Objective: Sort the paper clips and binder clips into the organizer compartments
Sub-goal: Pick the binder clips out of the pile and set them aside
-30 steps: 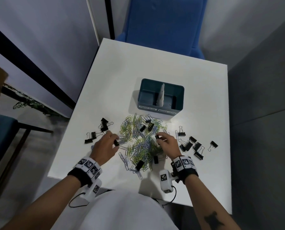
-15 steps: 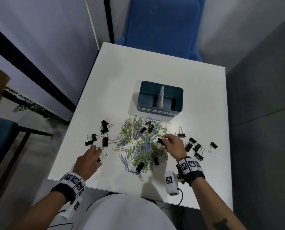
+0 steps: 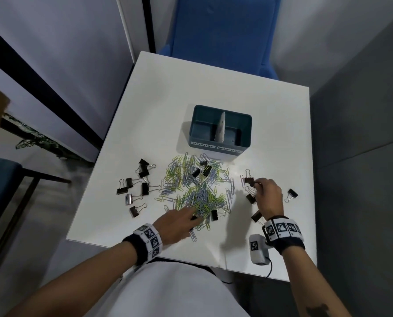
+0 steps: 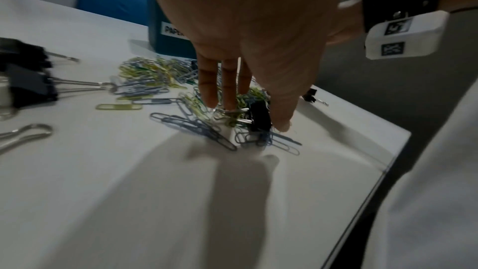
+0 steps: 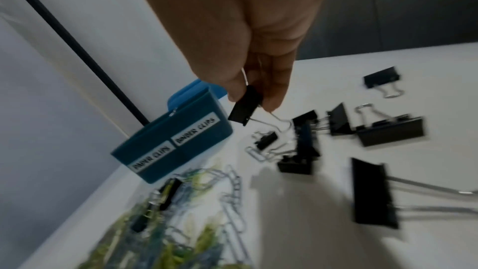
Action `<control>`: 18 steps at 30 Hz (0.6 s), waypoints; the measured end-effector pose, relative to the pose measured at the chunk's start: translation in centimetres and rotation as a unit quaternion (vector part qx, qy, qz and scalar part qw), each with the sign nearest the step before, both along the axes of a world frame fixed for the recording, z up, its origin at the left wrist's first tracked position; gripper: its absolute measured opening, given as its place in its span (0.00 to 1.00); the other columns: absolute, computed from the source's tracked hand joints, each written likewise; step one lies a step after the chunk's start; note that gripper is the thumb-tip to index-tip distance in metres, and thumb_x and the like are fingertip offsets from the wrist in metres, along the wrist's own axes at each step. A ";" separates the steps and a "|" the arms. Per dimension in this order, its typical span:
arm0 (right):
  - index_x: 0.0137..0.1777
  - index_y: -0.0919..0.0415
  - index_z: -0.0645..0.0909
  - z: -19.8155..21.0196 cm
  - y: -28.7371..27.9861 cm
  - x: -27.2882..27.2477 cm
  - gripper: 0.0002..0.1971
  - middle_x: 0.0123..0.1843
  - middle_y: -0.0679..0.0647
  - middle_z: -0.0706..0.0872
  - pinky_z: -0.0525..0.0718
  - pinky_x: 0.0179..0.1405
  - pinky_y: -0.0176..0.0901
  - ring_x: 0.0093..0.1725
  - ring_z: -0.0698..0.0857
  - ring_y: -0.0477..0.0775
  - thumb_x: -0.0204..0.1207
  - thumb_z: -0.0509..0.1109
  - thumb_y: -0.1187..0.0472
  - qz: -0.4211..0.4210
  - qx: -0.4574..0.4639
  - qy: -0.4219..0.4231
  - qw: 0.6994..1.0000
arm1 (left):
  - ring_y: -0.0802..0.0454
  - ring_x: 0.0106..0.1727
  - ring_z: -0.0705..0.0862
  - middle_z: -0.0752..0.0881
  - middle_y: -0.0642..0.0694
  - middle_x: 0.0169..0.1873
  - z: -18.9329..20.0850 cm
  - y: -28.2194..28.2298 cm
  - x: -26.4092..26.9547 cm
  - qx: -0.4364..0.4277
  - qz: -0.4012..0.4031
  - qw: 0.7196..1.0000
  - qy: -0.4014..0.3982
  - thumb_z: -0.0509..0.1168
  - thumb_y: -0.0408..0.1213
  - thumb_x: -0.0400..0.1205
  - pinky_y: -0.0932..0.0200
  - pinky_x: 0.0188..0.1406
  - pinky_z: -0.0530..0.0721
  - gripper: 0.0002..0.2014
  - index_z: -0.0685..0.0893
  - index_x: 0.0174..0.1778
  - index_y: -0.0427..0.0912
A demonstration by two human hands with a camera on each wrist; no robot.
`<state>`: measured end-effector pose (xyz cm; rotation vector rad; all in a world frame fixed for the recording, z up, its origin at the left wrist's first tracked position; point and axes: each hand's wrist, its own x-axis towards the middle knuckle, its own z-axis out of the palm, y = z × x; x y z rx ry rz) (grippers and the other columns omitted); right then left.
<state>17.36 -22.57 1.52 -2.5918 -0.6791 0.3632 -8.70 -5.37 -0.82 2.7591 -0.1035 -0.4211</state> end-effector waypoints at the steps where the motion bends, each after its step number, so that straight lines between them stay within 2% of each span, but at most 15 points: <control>1: 0.55 0.67 0.84 -0.5 -0.8 0.3 0.09 0.52 0.64 0.83 0.79 0.47 0.50 0.49 0.83 0.67 0.80 0.64 0.70 -0.009 -0.006 -0.007 1.000 | 0.47 0.47 0.79 0.78 0.42 0.55 -0.4 -0.1 0.2 0.020 -0.026 0.999 -0.001 0.72 0.35 0.73 0.56 0.26 0.79 0.29 0.72 0.69 0.46; 3: 0.54 0.67 0.84 -1.7 -2.2 0.3 0.09 0.54 0.64 0.80 0.78 0.47 0.47 0.49 0.83 0.67 0.78 0.64 0.72 -0.026 -0.015 -0.004 1.000 | 0.46 0.48 0.78 0.77 0.42 0.56 -1.1 -0.3 0.4 0.056 -0.043 0.997 -0.002 0.74 0.29 0.69 0.56 0.25 0.77 0.29 0.74 0.66 0.45; 6: 0.52 0.66 0.84 -3.2 -3.5 -0.6 0.10 0.55 0.63 0.79 0.75 0.47 0.44 0.50 0.82 0.67 0.74 0.66 0.75 -0.049 -0.008 0.026 0.998 | 0.48 0.46 0.76 0.74 0.43 0.53 -2.1 -0.4 1.0 0.053 -0.030 0.998 0.004 0.74 0.25 0.65 0.57 0.19 0.76 0.27 0.75 0.58 0.45; 8: 0.52 0.67 0.84 -3.6 -3.8 -1.4 0.11 0.56 0.63 0.80 0.77 0.49 0.47 0.54 0.80 0.67 0.71 0.69 0.74 -0.060 -0.003 0.031 0.998 | 0.49 0.41 0.75 0.73 0.45 0.48 -2.4 -0.5 1.5 0.045 -0.014 0.999 0.001 0.75 0.25 0.66 0.58 0.17 0.76 0.24 0.75 0.54 0.44; 10: 0.52 0.66 0.84 -3.7 -3.9 -2.3 0.11 0.55 0.64 0.81 0.79 0.53 0.53 0.56 0.78 0.67 0.70 0.71 0.73 -0.048 0.003 -0.012 0.999 | 0.49 0.38 0.76 0.74 0.45 0.47 -2.6 -0.7 1.9 0.034 0.007 0.999 -0.005 0.76 0.27 0.67 0.58 0.16 0.77 0.22 0.75 0.52 0.44; 12: 0.51 0.64 0.84 -3.4 -3.4 -3.5 0.10 0.54 0.62 0.82 0.81 0.53 0.56 0.55 0.78 0.64 0.70 0.73 0.70 -0.011 0.015 -0.054 0.998 | 0.48 0.37 0.79 0.76 0.43 0.48 -2.4 -0.8 2.1 0.016 0.026 0.999 -0.010 0.77 0.28 0.68 0.58 0.17 0.77 0.21 0.76 0.52 0.44; 13: 0.52 0.62 0.83 -3.2 -3.1 -4.4 0.10 0.54 0.60 0.83 0.81 0.53 0.53 0.54 0.79 0.61 0.71 0.74 0.69 0.021 0.017 -0.058 0.998 | 0.48 0.36 0.79 0.77 0.43 0.48 -2.1 -0.8 2.2 0.004 0.034 0.999 -0.012 0.76 0.28 0.69 0.58 0.17 0.77 0.20 0.76 0.52 0.43; 16: 0.58 0.58 0.81 -3.1 -1.9 -7.6 0.13 0.59 0.55 0.81 0.82 0.50 0.40 0.51 0.81 0.51 0.74 0.74 0.63 0.169 0.000 0.001 0.986 | 0.48 0.36 0.80 0.78 0.43 0.49 -1.7 -0.7 2.3 -0.019 0.069 0.997 -0.011 0.73 0.29 0.71 0.58 0.21 0.80 0.18 0.75 0.54 0.42; 18: 0.62 0.56 0.79 -3.6 -1.4 -9.3 0.18 0.62 0.53 0.80 0.81 0.45 0.34 0.49 0.82 0.49 0.73 0.75 0.62 0.245 -0.024 0.036 0.969 | 0.49 0.37 0.80 0.79 0.43 0.49 -1.7 -0.5 2.2 -0.038 0.104 0.994 -0.011 0.73 0.29 0.72 0.58 0.23 0.79 0.19 0.75 0.55 0.42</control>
